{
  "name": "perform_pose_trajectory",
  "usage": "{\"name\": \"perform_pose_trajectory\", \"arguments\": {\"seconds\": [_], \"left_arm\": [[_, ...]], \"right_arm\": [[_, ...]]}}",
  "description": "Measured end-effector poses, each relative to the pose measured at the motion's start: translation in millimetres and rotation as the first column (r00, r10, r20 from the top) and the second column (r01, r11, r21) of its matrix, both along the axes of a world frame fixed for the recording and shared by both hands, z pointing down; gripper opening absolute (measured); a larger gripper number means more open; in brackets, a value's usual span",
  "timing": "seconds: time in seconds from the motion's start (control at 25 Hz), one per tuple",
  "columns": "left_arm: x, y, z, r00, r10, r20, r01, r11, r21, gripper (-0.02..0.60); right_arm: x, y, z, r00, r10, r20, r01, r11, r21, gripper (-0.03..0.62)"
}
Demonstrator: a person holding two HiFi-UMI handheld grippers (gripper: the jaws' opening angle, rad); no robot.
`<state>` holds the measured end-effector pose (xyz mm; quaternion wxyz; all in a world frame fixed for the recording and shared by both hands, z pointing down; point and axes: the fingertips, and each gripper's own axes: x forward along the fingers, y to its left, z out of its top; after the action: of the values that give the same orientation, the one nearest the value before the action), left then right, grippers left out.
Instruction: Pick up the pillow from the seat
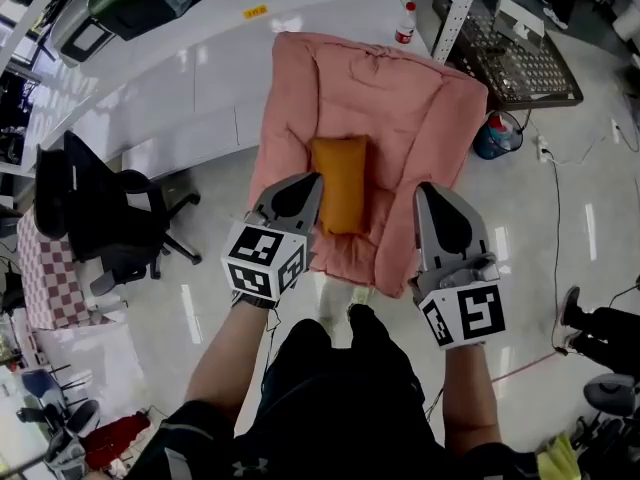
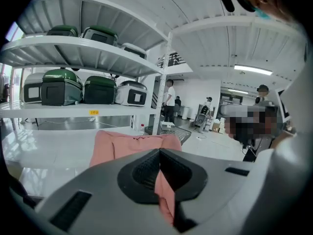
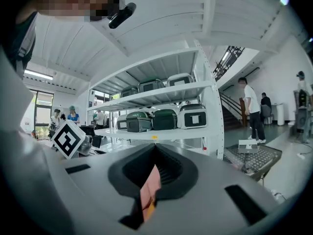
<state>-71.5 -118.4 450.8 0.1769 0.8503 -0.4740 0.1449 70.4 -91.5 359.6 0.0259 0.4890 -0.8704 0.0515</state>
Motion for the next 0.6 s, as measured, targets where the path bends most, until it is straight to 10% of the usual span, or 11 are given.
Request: {"name": "perform_pose_trajectory", "arguments": {"seconds": [0.6], "left_arm": [[31.5,-92.2,198.9,0.977,0.169,0.131,-0.144,0.972,-0.185,0.006]], "right_arm": [[-5.7,-53.5,147.3,0.998,0.054,0.015,-0.051,0.984,-0.169,0.003]]}}
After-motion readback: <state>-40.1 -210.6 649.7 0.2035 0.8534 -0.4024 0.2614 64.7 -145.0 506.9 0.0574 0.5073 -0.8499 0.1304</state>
